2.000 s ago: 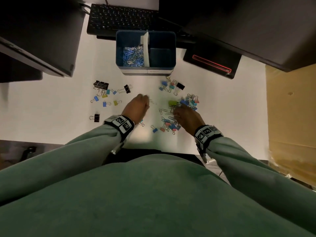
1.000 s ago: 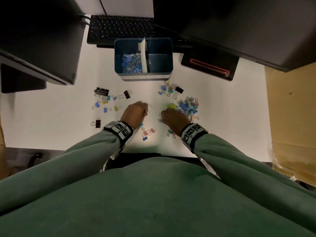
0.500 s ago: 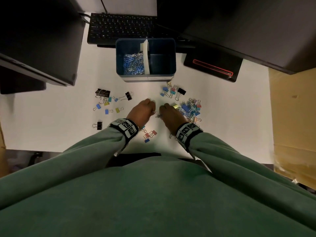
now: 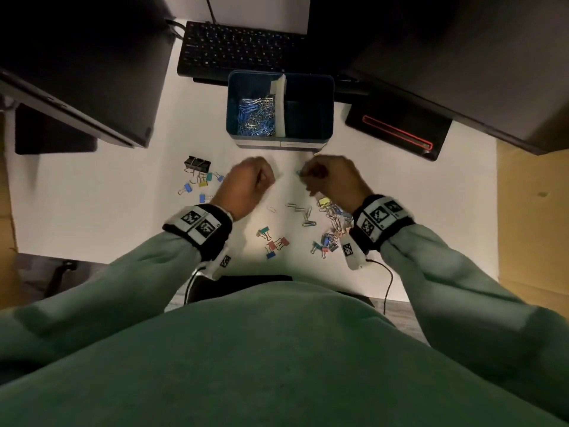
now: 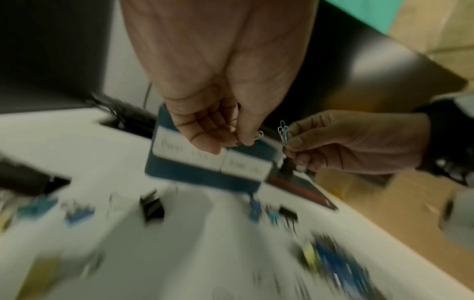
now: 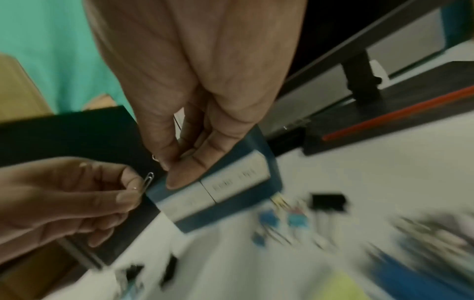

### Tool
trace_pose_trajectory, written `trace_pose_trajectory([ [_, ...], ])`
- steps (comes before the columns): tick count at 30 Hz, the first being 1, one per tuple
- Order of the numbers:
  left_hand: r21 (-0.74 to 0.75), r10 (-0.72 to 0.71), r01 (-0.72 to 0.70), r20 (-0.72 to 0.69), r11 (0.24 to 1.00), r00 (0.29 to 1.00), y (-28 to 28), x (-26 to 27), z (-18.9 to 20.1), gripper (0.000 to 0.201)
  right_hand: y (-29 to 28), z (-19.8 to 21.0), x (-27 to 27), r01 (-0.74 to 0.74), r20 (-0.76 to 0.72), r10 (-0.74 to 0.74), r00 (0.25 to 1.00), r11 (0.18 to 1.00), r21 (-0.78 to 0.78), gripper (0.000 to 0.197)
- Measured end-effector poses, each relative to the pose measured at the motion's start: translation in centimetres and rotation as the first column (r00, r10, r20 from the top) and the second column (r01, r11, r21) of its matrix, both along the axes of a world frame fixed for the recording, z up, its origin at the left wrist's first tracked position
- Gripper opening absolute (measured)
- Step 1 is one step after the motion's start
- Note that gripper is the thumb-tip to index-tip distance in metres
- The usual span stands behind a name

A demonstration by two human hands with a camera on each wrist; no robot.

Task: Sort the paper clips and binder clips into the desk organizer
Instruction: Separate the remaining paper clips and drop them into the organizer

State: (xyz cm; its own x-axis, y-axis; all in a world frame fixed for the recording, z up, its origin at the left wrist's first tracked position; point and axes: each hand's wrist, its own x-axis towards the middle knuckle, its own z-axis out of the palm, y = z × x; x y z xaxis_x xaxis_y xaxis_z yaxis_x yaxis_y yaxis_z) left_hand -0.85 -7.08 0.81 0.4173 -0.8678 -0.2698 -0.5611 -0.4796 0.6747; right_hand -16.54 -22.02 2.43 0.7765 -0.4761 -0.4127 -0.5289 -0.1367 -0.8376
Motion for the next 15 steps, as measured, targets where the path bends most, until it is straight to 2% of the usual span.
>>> trace_pose_trajectory([
  [3, -0.127, 0.207, -0.206, -0.007, 0.97, 0.978, -2.2, 3.3, 2.6, 0.008, -1.5, 2.7, 4.9, 0.128, 0.121, -0.125, 0.985, 0.992, -0.017, 0.009],
  [5, -0.159, 0.259, -0.253, 0.018, 0.954, 0.966, -4.1, 5.1, 3.2, 0.011, -2.0, 3.4, 8.9, 0.115, 0.133, -0.093, 0.987, 0.979, -0.17, 0.008],
  [7, -0.138, 0.272, -0.26, 0.075, 0.956, 0.959, -5.2, 6.0, 3.2, 0.011, -2.1, 3.5, 12.0, 0.013, 0.022, -0.006, 1.0, 0.952, -0.306, 0.013],
  [9, -0.12, 0.282, -0.265, 0.156, 0.957, 0.947, -5.1, 5.8, 2.6, 0.014, -2.1, 3.5, 13.0, -0.114, -0.12, 0.074, 0.99, 0.92, -0.375, 0.018],
  [12, -0.108, 0.178, -0.161, 0.17, 0.981, 0.969, -2.2, 3.4, 0.4, 0.007, -1.5, 3.0, 9.5, -0.241, -0.125, 0.206, 0.971, 0.85, -0.469, 0.016],
  [13, -0.054, 0.1, -0.092, 0.168, 0.994, 0.981, -0.8, 2.2, -0.9, 0.008, -1.0, 2.3, 7.4, -0.287, -0.154, 0.243, 0.958, 0.834, -0.471, 0.014],
  [15, 0.094, -0.083, 0.069, 0.163, 0.993, 0.983, 1.8, -0.2, -3.3, 0.016, 0.4, 0.1, 2.4, -0.404, -0.306, 0.298, 0.904, 0.83, -0.386, 0.019],
])
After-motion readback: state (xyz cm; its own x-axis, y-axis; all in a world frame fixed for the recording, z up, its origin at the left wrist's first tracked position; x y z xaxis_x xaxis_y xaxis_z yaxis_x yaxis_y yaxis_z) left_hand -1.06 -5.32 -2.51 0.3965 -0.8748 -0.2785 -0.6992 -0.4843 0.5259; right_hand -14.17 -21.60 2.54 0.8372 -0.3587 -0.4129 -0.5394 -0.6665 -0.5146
